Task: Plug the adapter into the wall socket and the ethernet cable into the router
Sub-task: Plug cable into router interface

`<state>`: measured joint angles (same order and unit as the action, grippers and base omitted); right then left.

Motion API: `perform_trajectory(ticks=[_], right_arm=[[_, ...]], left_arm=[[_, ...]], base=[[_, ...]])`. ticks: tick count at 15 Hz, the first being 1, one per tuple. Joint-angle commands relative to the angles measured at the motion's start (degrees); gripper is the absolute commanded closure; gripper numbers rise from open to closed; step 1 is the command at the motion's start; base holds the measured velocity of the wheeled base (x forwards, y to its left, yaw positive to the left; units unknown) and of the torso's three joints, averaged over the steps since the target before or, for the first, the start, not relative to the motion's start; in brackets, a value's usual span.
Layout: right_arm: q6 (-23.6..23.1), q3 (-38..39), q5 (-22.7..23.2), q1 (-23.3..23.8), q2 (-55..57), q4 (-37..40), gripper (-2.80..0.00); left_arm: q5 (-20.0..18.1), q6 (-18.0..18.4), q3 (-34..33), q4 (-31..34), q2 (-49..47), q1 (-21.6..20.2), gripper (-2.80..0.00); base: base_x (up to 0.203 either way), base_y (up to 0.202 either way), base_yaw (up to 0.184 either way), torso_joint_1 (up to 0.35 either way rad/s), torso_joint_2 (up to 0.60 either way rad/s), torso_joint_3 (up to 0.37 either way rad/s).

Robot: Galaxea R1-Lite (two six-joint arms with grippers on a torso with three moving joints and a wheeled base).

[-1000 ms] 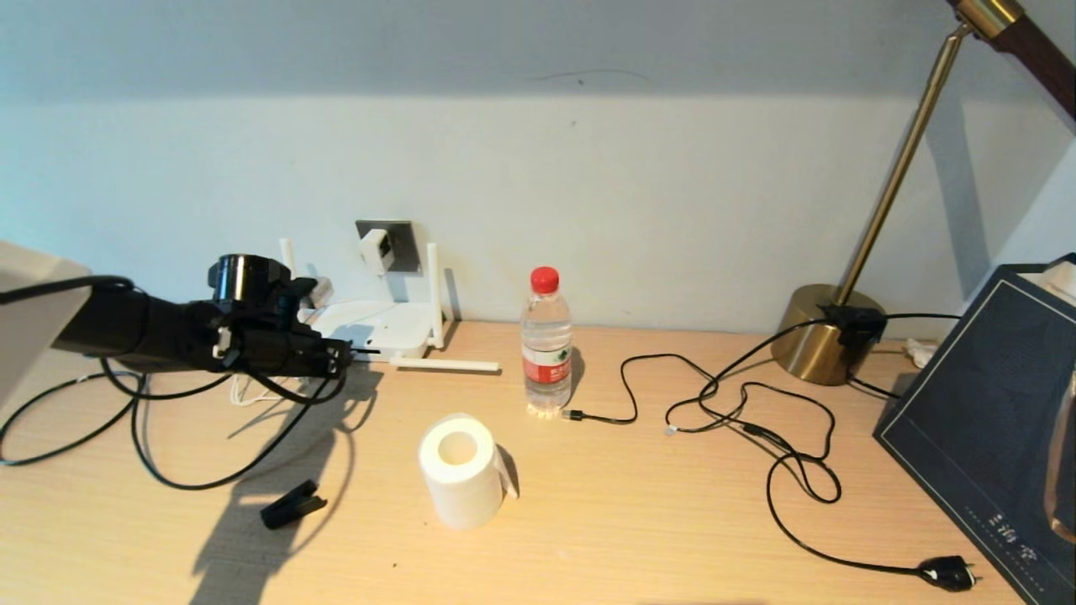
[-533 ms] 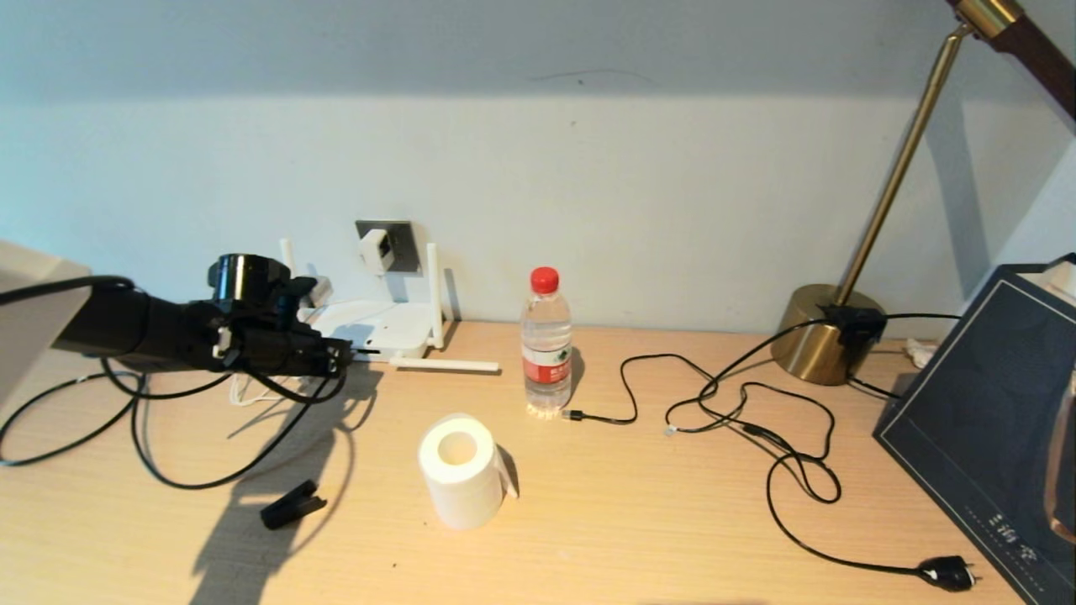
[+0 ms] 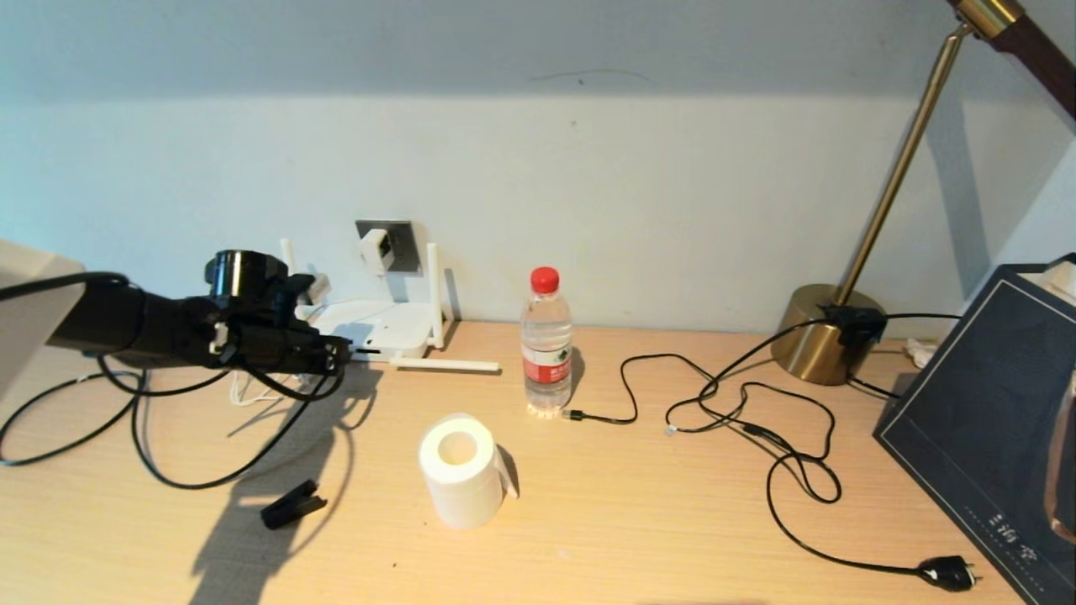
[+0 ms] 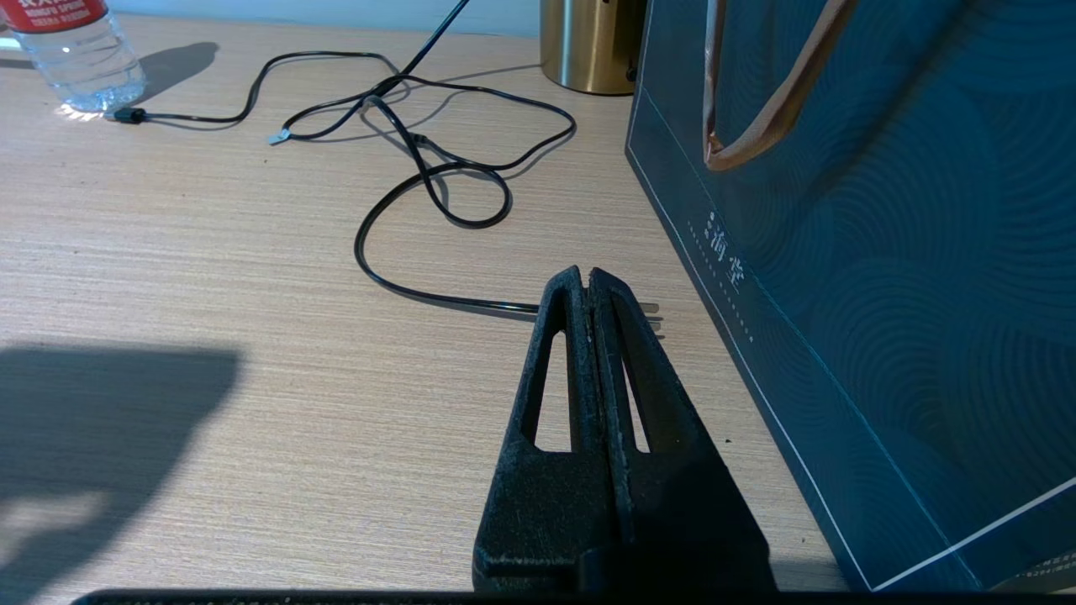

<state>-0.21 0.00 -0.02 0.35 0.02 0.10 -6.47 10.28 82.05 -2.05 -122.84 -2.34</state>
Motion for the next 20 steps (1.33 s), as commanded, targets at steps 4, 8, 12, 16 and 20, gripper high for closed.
perform_trajectory(ticks=[4,8,12,16,20], right_arm=[[-0.05,0.00,0.02,0.00,-0.02,-0.01,0.00],[0.00,0.00,0.02,0.00,0.02,-0.01,0.00],[-0.05,0.00,0.02,0.00,-0.02,-0.01,0.00],[0.03,0.00,0.02,0.00,-0.02,-0.01,0.00],[0.00,0.00,0.02,0.00,-0.02,-0.01,0.00]], left_arm=[[-0.21,0.09,3.03,4.43,-0.89,-0.03,0.00],[-0.30,0.01,3.20,4.43,-1.12,-0.03,0.00],[-0.30,-0.94,5.16,4.39,-2.98,-0.03,0.00],[-0.30,-1.22,6.37,4.34,-4.13,-0.03,0.00],[-0.30,-1.22,7.07,4.25,-4.60,-0.03,0.00]], base=[[0.000,0.000,0.000,0.000,0.00,0.000],[0.000,0.000,0.000,0.000,0.00,0.000],[0.000,0.000,0.000,0.000,0.00,0.000],[0.000,0.000,0.000,0.000,0.00,0.000],[0.000,0.000,0.000,0.000,0.00,0.000]])
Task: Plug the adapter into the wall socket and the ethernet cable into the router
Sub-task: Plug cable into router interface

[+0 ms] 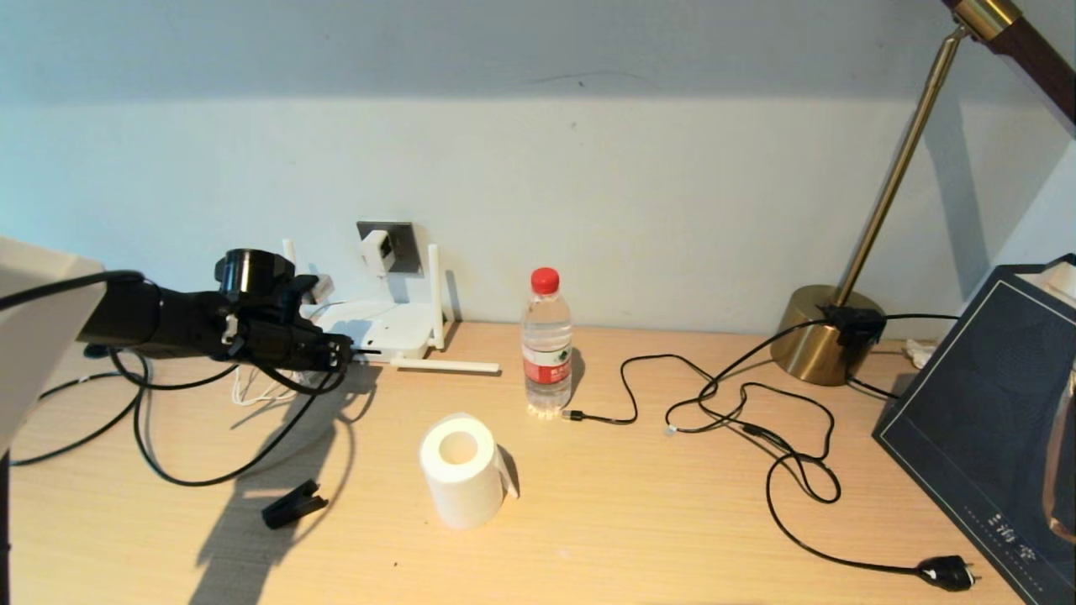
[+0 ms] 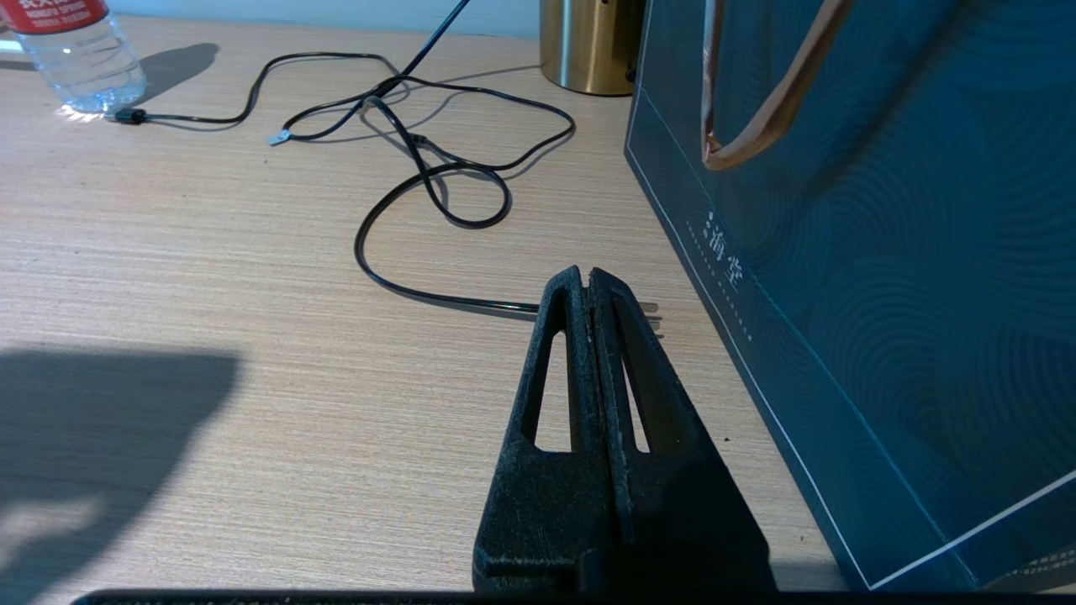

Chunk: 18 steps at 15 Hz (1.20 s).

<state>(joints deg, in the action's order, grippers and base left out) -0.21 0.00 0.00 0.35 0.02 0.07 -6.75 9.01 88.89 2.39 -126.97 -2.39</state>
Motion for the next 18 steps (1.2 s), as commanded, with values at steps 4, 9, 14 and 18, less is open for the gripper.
perform_trajectory(ticks=[4,9,14,18], right_arm=[[-0.04,0.00,0.00,0.00,0.06,0.01,0.00],[-0.02,0.00,0.00,0.00,-0.02,0.01,0.00],[-0.05,0.00,0.00,0.00,-0.02,0.01,0.00],[-0.04,0.00,0.00,0.00,-0.01,0.01,0.00]], left_arm=[[-0.02,-0.66,0.32,-0.17,-0.38,0.02,0.00],[-0.02,-0.73,-0.20,-0.02,0.32,-0.06,0.00],[-0.02,-0.75,-0.82,0.07,1.25,0.02,0.00],[-0.02,-0.66,-0.82,0.44,2.17,0.19,0.00]], base=[[0.000,0.000,0.000,0.000,0.00,0.000],[0.000,0.000,0.000,0.000,0.00,0.000],[0.000,0.000,0.000,0.000,0.00,0.000],[0.000,0.000,0.000,0.000,0.00,0.000]])
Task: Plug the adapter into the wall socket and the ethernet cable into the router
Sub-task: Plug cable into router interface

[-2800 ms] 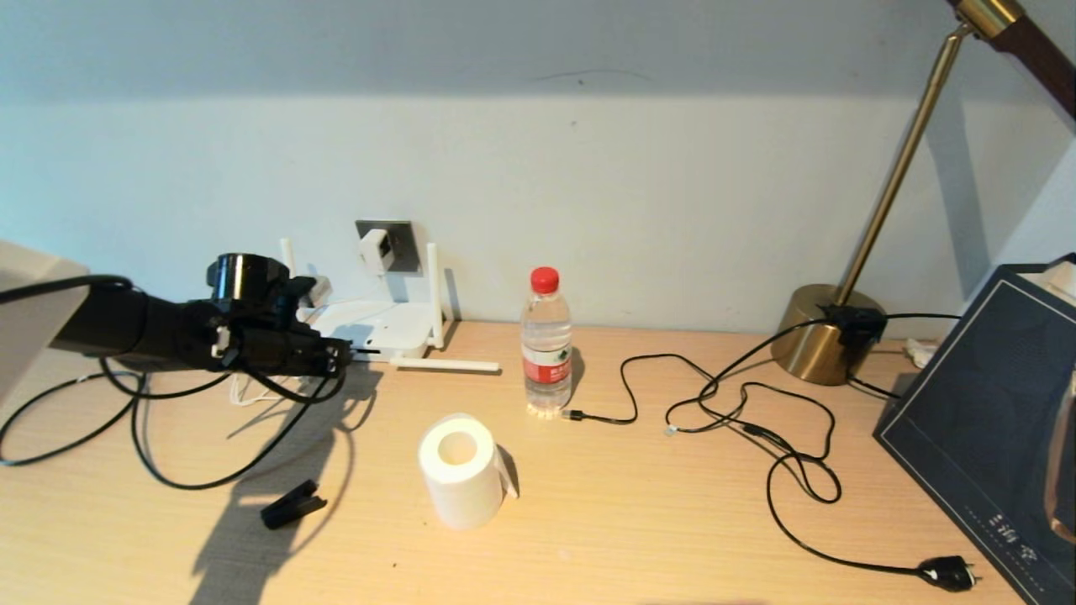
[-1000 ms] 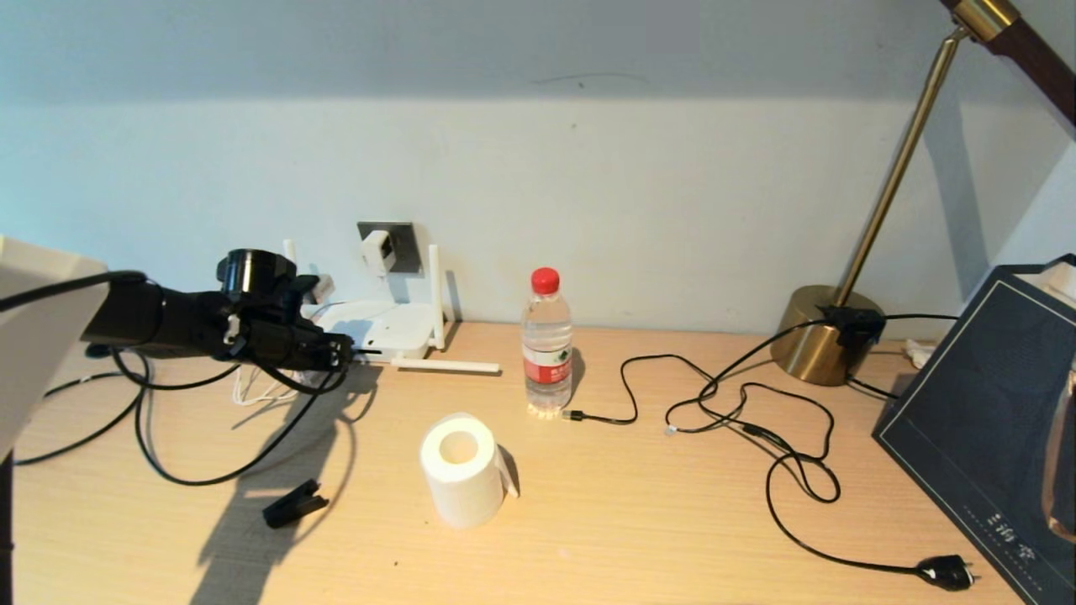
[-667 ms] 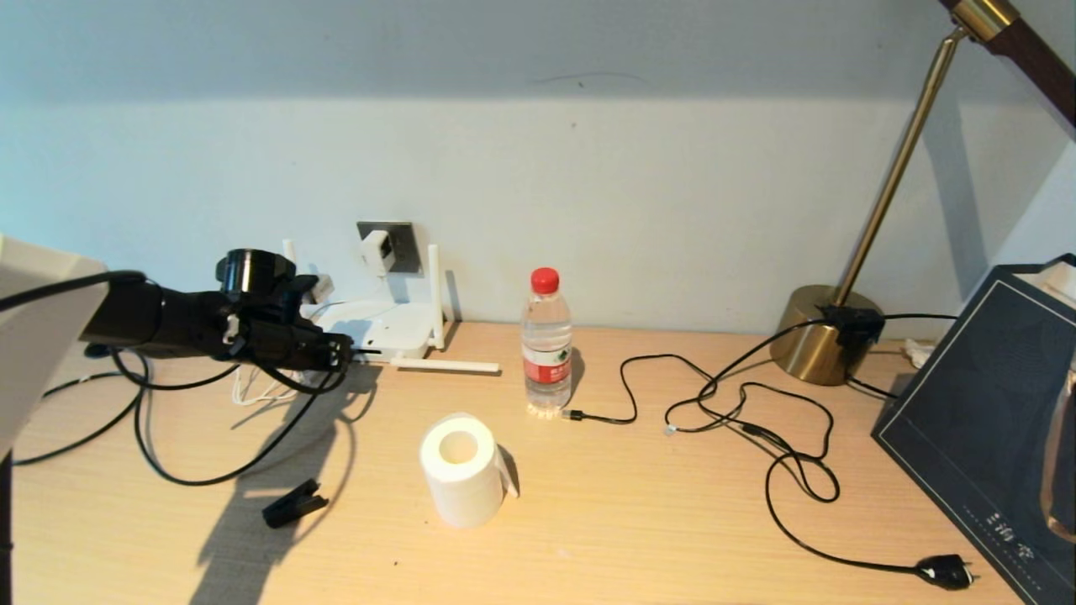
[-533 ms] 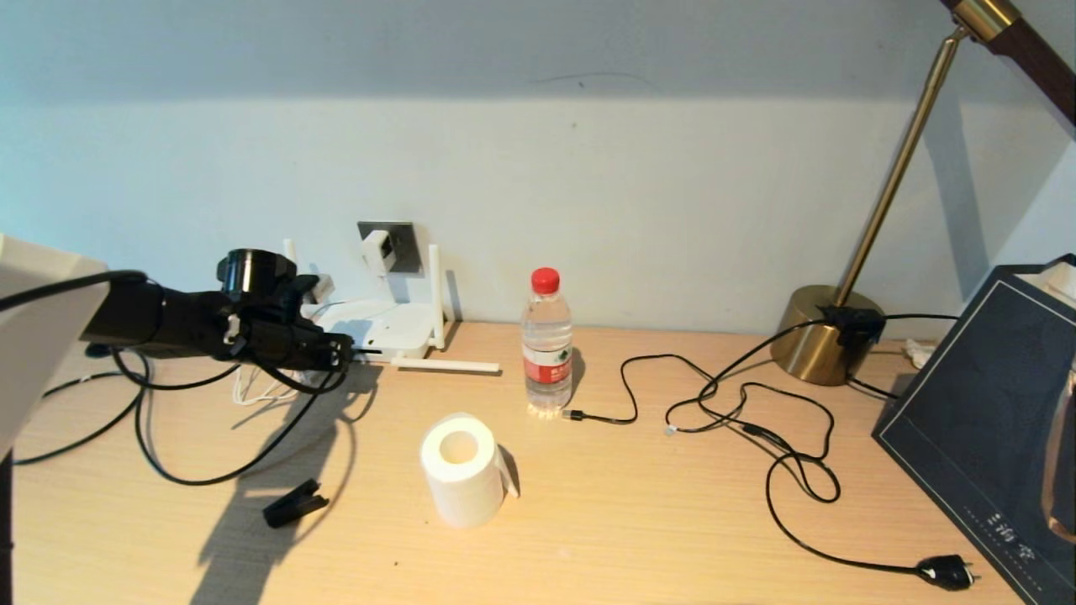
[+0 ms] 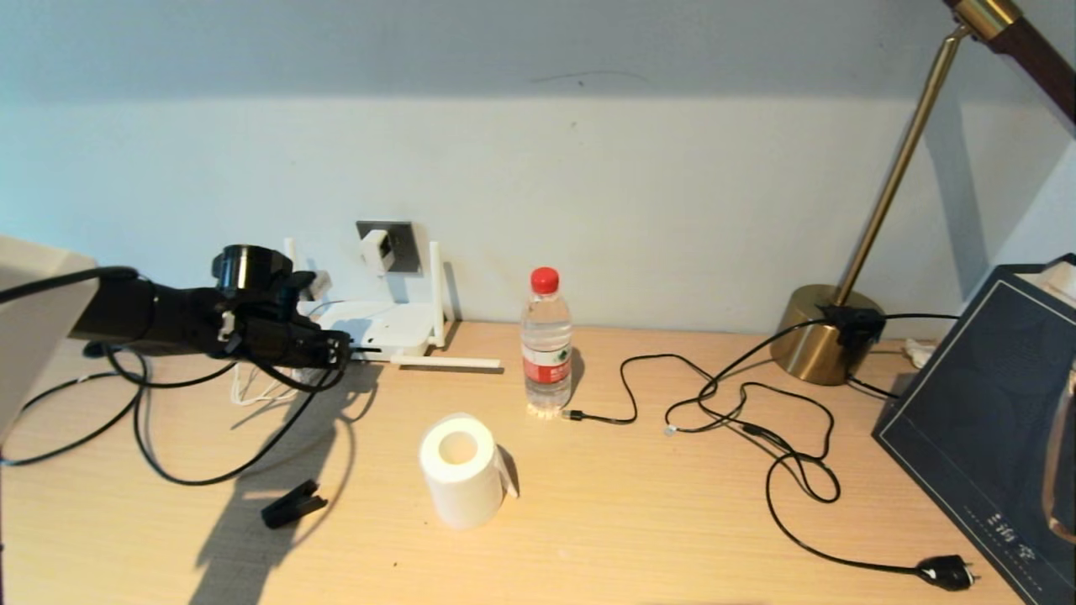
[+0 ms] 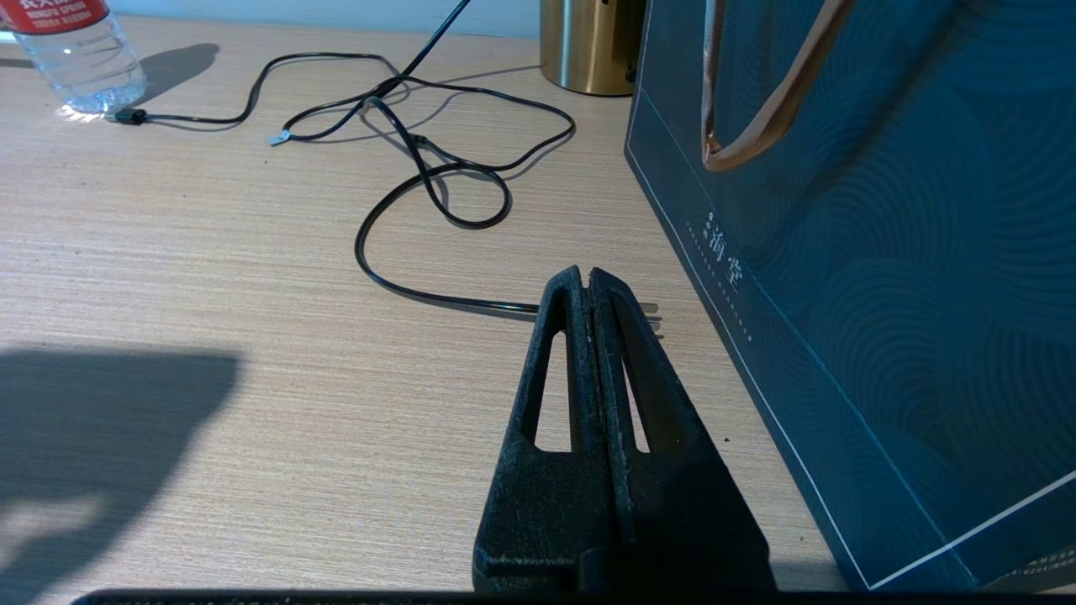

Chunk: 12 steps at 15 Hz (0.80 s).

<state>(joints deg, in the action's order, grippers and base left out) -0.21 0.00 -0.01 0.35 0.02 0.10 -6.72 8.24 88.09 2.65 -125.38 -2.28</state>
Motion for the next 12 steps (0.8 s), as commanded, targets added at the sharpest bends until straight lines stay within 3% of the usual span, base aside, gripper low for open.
perform_trajectory(ticks=[1,12], right_arm=[[-0.05,0.00,0.01,0.00,0.06,-0.01,0.00],[-0.06,0.00,0.01,0.00,0.06,-0.01,0.00]], left_arm=[[-0.05,0.11,-0.11,0.26,0.70,0.17,0.00],[-0.05,0.28,-0.55,2.19,1.98,0.40,0.00]], base=[[0.000,0.000,0.000,0.000,0.00,0.000],[0.000,0.000,0.000,0.000,0.00,0.000]])
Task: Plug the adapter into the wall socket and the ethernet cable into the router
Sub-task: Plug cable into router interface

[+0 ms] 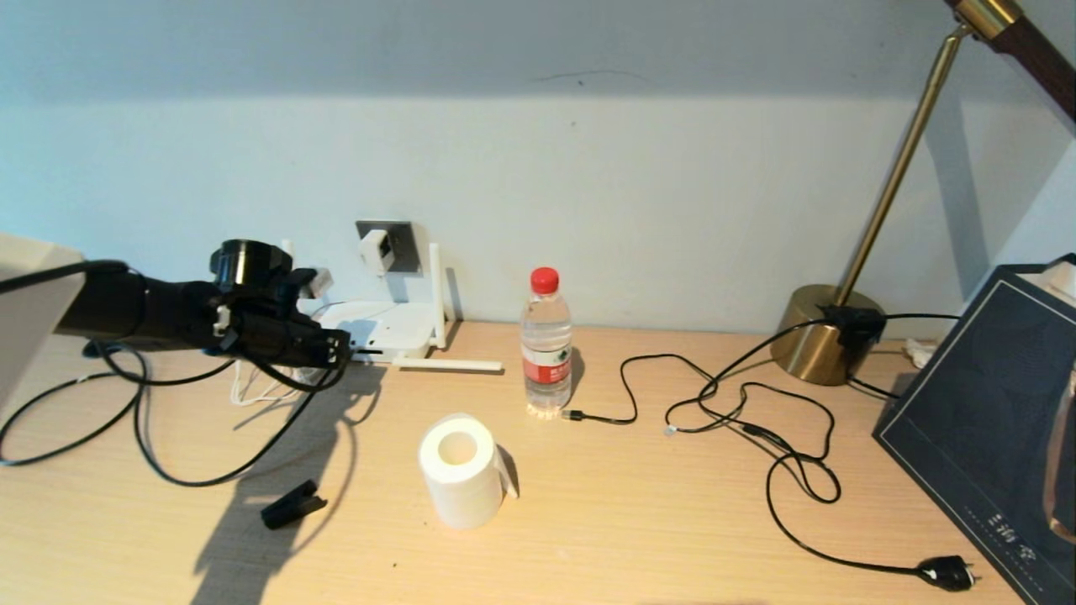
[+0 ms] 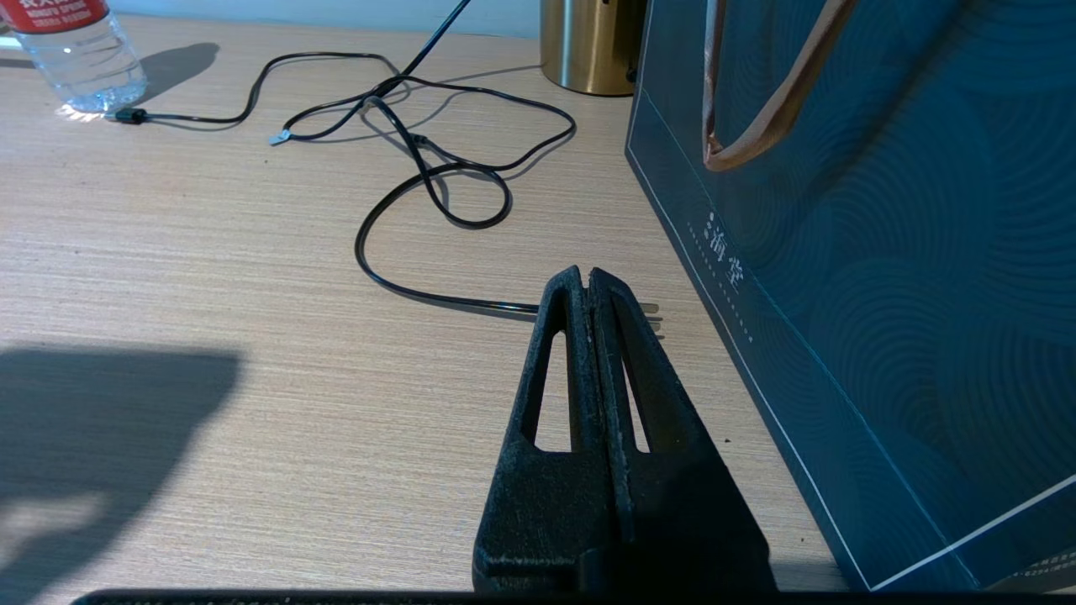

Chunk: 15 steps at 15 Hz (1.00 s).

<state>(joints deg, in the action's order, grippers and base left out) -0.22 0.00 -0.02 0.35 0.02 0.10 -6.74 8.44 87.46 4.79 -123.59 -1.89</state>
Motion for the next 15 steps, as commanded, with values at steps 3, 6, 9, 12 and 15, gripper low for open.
perform_trajectory(ticks=[3,6,9,12,15], right_arm=[[0.02,0.00,0.02,0.00,0.05,-0.01,0.00],[-0.02,0.00,0.02,0.00,-0.02,-0.01,0.00],[-0.04,0.00,0.02,0.00,-0.02,-0.01,0.00],[0.04,0.00,0.02,0.00,-0.02,-0.01,0.00],[-0.04,0.00,0.02,0.00,-0.02,-0.01,0.00]], left_arm=[[-0.03,0.09,0.08,0.04,0.10,0.04,0.00],[-0.03,0.09,0.17,0.04,-0.25,0.04,0.00],[-0.03,0.09,0.46,0.04,-0.60,0.02,0.00],[-0.25,0.18,-3.71,-0.08,0.69,-0.04,0.00],[-2.92,3.01,-13.94,1.35,9.82,-0.02,0.00]], base=[[0.000,0.000,0.000,0.000,0.00,0.000],[0.000,0.000,0.000,0.000,0.00,0.000],[0.000,0.000,0.000,0.000,0.00,0.000],[0.000,0.000,0.000,0.000,0.00,0.000],[0.000,0.000,0.000,0.000,0.00,0.000]])
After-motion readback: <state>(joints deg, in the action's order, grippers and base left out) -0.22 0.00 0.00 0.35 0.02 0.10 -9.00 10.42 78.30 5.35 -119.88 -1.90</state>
